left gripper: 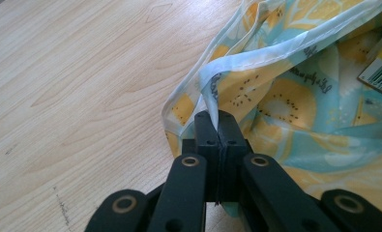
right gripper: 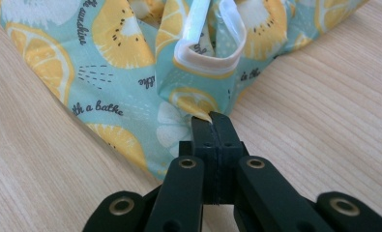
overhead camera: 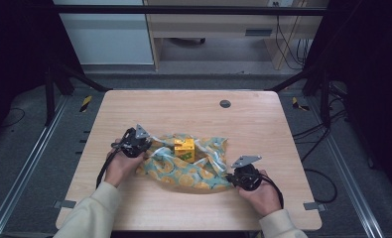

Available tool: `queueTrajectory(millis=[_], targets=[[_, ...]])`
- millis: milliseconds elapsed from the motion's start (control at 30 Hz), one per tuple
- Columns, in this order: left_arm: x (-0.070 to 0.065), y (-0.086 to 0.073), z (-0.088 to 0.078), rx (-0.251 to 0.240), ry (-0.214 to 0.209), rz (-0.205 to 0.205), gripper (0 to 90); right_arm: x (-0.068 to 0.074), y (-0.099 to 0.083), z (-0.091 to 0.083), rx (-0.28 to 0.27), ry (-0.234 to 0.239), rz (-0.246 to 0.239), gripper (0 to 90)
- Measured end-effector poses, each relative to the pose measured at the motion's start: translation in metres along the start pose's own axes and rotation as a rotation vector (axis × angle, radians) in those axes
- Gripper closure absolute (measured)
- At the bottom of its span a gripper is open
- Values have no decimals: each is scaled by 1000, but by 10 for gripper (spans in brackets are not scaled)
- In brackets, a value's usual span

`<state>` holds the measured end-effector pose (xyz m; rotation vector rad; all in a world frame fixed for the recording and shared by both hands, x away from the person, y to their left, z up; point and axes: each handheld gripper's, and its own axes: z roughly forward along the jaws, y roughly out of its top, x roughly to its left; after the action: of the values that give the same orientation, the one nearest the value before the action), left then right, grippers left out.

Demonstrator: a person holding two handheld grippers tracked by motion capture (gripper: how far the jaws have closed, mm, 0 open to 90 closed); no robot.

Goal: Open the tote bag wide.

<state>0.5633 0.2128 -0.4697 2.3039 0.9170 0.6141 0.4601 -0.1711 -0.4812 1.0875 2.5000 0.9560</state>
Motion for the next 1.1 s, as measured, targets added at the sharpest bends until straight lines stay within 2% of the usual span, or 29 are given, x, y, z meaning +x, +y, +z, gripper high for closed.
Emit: queueTrajectory(millis=[333, 400, 567, 633, 667, 733, 800, 867, 933, 1100], targets=[[2, -2, 2, 7, 0, -9, 900, -3, -3, -2, 5, -5, 17, 900], [2, -2, 0, -2, 3, -16, 867, -3, -3, -2, -8, -2, 14, 899], [1, 2, -18, -64, 12, -47, 562, 2, 2, -13, -89, -24, 35, 483], [1, 6, -29, -106, -2, -68, 457, 4, 5, -22, -120, -41, 32, 374], [0, 8, -35, -117, -5, -63, 432, 5, 8, -26, -146, -43, 36, 334], [-1, 13, -46, -141, -11, -64, 373, 7, 12, -36, -180, -40, 42, 264], [-1, 17, -55, -159, -23, -61, 328, 7, 16, -46, -211, -61, 33, 217], [-1, 20, -64, -169, -18, -61, 292, 5, 20, -52, -233, -78, 38, 186], [1, 20, -71, -180, -17, -68, 250, -1, 23, -58, -246, -108, 57, 142], [11, 11, -83, -174, -1, -90, 186, -20, 24, -68, -266, -164, 106, 107]])
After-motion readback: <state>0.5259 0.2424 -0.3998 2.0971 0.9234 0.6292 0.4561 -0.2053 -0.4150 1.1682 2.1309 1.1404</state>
